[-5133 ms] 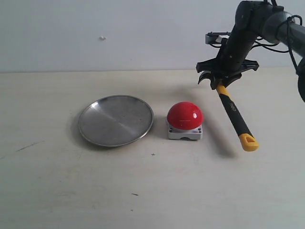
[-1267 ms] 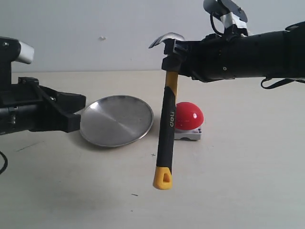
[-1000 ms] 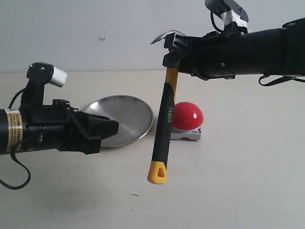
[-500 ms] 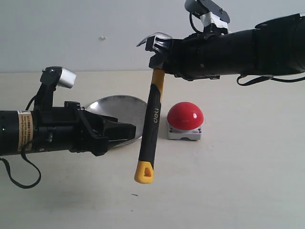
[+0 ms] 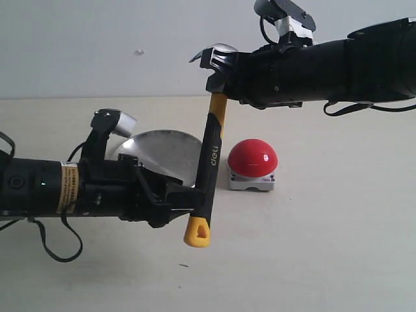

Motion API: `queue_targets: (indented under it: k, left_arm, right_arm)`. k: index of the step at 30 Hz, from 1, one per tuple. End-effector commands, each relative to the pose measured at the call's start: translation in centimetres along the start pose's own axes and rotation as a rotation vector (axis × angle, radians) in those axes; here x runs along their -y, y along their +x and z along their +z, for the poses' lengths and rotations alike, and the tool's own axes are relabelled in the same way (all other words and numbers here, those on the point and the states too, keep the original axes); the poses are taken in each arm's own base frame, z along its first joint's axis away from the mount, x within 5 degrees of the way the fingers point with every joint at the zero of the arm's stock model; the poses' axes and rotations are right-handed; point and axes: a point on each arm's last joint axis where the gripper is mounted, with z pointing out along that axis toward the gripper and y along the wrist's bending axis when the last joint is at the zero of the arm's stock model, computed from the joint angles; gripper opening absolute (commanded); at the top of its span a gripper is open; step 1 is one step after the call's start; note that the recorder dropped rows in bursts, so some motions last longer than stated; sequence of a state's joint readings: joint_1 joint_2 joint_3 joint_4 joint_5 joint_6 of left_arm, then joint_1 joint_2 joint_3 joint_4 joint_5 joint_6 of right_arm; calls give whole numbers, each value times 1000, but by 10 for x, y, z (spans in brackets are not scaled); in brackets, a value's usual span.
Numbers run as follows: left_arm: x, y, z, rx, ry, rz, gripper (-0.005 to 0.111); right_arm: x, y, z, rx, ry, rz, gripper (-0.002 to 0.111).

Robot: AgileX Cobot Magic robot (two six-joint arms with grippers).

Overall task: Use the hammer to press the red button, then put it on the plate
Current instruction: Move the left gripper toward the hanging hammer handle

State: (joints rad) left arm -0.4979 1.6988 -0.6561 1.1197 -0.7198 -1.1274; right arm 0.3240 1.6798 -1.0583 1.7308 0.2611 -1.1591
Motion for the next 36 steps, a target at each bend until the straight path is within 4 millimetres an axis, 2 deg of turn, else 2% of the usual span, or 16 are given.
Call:
queue_targets:
  k: [1, 18, 24, 36]
  left_arm:
    - [7, -3, 15, -7, 51, 12, 62]
    - [-2, -8, 40, -16, 65, 6, 62]
    - [-10, 1, 48, -36, 52, -33, 62]
    - [-10, -4, 51, 13, 64, -41, 60]
  right_arm:
    - [-6, -6, -3, 21, -20, 7, 0]
    - [-7, -5, -3, 15, -33, 7, 0]
    - [-7, -5, -3, 15, -33, 7, 0]
    - [-7, -5, -3, 13, -37, 7, 0]
